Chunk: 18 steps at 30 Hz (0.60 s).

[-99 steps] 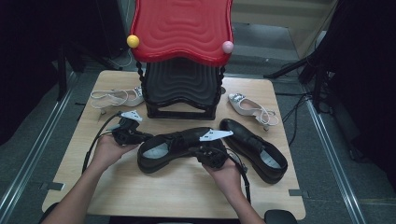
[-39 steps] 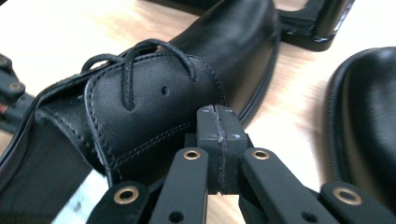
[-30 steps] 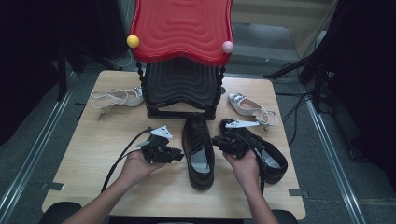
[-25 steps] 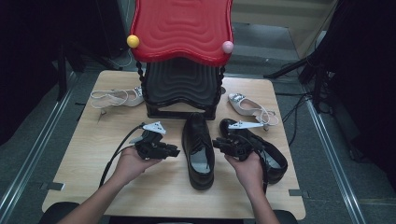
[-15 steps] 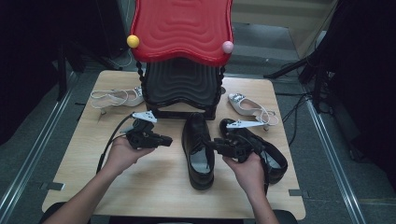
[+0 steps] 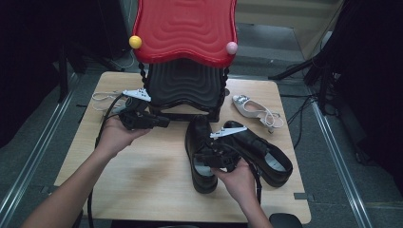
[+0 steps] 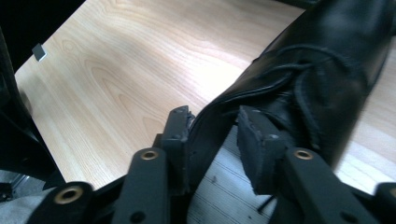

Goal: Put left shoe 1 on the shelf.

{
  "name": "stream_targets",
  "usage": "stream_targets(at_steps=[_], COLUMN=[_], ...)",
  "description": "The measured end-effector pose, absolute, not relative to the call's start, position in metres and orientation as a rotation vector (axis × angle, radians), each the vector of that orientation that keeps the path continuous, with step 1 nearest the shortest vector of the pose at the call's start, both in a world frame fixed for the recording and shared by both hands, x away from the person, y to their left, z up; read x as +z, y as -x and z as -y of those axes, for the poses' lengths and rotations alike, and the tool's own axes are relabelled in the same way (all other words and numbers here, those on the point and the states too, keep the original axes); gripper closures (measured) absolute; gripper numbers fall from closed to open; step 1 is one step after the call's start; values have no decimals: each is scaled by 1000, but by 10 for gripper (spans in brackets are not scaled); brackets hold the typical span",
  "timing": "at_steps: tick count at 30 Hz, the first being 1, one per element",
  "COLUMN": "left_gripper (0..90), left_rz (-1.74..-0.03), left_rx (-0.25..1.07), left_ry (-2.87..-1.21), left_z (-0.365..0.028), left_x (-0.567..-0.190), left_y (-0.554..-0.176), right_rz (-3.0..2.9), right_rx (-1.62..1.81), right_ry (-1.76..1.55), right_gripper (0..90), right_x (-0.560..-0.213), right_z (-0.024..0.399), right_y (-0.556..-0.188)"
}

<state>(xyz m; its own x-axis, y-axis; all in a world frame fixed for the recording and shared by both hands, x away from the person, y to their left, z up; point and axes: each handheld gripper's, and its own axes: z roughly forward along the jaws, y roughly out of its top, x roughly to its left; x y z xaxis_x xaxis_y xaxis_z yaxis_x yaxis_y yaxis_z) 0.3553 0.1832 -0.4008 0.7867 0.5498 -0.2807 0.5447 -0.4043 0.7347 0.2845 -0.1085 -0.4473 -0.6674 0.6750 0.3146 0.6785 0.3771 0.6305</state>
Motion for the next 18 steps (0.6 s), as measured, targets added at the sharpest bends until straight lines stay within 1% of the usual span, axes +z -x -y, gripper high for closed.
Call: stream_targets(at_steps=[4, 6, 13, 18], left_gripper=[854, 857, 866, 867], left_rz=[-804, -796, -752, -743], left_rx=[13, 8, 82, 90], left_ry=[-2076, -2068, -2083, -2072], left_z=[-185, -186, -184, -184], left_x=[-388, -383, -355, -340], left_y=[-360, -362, -368, -376], right_rz=[2615, 2624, 2652, 2658], right_rx=[-1165, -1136, -1055, -996], right_ry=[1269, 1266, 1267, 1286], right_gripper=[597, 595, 596, 600], right_x=[-451, -454, -465, -471], right_z=[97, 92, 78, 71], right_y=[-281, -280, -284, -289])
